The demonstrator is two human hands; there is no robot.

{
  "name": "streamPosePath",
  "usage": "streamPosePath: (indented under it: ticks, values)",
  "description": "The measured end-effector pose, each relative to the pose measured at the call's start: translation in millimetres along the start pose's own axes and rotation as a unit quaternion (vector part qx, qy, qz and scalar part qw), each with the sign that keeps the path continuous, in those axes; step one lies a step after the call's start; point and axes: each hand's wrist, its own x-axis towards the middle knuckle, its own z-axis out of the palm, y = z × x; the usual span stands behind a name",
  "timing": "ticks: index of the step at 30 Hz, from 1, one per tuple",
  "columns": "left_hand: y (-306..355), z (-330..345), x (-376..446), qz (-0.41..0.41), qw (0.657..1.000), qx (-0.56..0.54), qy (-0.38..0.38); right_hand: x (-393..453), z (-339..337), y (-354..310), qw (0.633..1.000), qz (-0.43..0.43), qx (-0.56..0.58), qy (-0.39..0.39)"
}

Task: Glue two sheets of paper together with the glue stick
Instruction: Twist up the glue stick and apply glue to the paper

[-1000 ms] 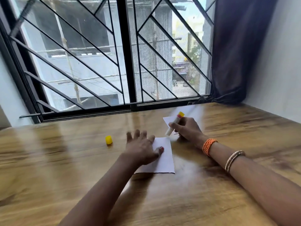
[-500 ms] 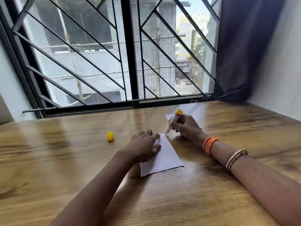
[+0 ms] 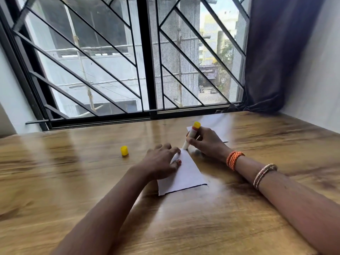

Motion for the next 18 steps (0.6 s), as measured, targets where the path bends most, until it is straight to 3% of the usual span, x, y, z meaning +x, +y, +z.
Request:
streamPosePath:
  ticks: [7, 18]
  values:
    - [-0.6, 1.2, 1.5, -0.007, 1.0, 0.002, -0.002, 3.8, 1.2, 2.5, 0.998, 0.001, -0.06, -0.014]
    - [0.4, 1.6, 1.1, -0.011, 1.0, 0.012, -0.014, 1.2, -1.1, -0.9, 0.998, -0.007, -0.058, -0.012]
